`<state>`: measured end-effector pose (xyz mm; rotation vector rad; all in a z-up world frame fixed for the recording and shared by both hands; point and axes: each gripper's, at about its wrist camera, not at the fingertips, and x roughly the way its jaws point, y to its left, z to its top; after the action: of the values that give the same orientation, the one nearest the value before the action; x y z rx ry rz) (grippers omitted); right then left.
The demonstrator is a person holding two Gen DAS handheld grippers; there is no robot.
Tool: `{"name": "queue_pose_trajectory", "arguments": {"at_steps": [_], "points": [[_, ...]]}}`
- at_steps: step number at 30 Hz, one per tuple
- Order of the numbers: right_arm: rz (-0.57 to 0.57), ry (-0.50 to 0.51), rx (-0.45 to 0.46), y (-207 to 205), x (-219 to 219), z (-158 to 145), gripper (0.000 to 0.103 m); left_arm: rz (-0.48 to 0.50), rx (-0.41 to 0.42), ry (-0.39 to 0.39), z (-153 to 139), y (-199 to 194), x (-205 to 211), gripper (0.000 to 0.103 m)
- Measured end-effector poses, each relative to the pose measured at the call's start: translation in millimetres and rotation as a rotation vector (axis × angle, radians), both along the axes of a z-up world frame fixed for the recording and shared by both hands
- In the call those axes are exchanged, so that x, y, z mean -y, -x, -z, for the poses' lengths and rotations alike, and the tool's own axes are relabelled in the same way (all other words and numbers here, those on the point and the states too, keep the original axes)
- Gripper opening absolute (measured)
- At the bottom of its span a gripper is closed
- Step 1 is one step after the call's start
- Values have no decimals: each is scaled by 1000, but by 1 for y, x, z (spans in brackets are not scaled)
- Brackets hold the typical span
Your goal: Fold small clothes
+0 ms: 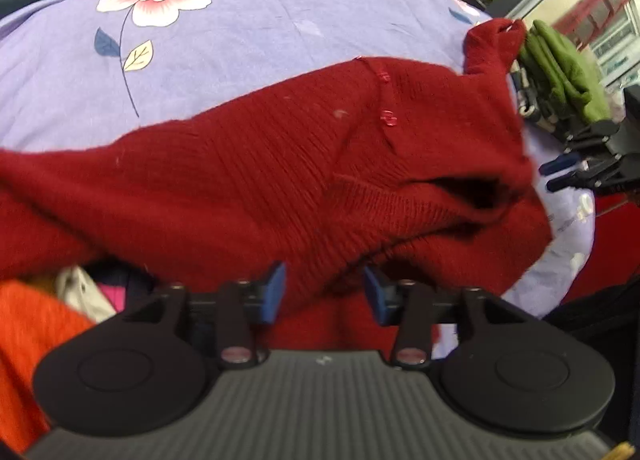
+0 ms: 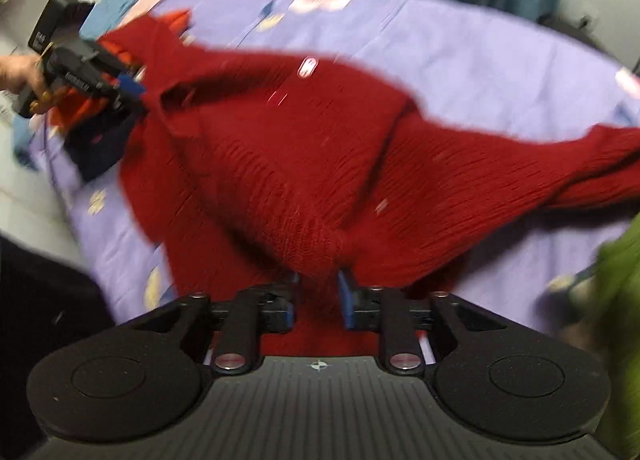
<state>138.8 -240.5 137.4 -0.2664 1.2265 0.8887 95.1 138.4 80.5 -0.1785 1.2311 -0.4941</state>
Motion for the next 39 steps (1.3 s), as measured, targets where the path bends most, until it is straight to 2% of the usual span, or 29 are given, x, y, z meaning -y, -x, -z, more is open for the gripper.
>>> {"name": "queue_pose_trajectory", "arguments": {"at_steps": [3, 6, 7, 10, 13, 15, 17, 19, 20, 21, 22, 25, 28, 30, 32, 34, 37, 39], "points": [[-19, -42, 50, -3, -10, -16, 48, -35, 56, 25, -27, -1, -6, 57], [-46, -113, 133, -7, -14, -33, 60, -60, 201, 18, -52, -8, -8, 61], [-71, -124, 151, -8, -20, -34, 65, -39, 230, -5, -59, -14, -4, 61], [-212, -121, 190, -6, -49, -29, 67, 100, 203, -66, -54, -27, 18, 55], [-277, -104, 182, 0, -67, -9, 66, 212, 172, -131, -39, -28, 41, 53], [-316, -87, 186, 2, -73, 5, 65, 234, 157, -164, -30, -23, 49, 53], [-345, -62, 183, 3, -76, 15, 65, 203, 156, -150, -25, -20, 46, 53], [-347, -25, 191, 3, -83, 27, 62, 159, 156, -130, -25, -19, 41, 53], [-341, -7, 184, 1, -86, 33, 57, 144, 156, -131, -28, -18, 37, 53], [-339, 11, 172, 0, -90, 38, 35, 134, 160, -138, -29, -17, 34, 53], [-336, 20, 159, -1, -90, 37, 18, 126, 165, -145, -33, -16, 31, 53], [-221, -30, 193, -8, -82, 17, 16, 104, 186, -146, -45, -12, 21, 53], [-57, -120, 258, -16, -44, -23, 15, 91, 216, -126, -56, -13, 20, 53], [-52, -155, 280, -9, -20, -45, 14, 103, 226, -103, -58, -17, 24, 53], [-57, -120, 297, 6, -3, -58, 14, 146, 224, -109, -54, -22, 34, 53], [-58, -99, 247, 21, 11, -58, 13, 209, 210, -125, -48, -25, 45, 53], [-12, -70, 197, 34, 21, -48, 8, 296, 214, -65, -52, -20, 53, 53], [35, -70, 206, 35, 23, -44, 7, 347, 226, -47, -58, -14, 55, 55]]}}
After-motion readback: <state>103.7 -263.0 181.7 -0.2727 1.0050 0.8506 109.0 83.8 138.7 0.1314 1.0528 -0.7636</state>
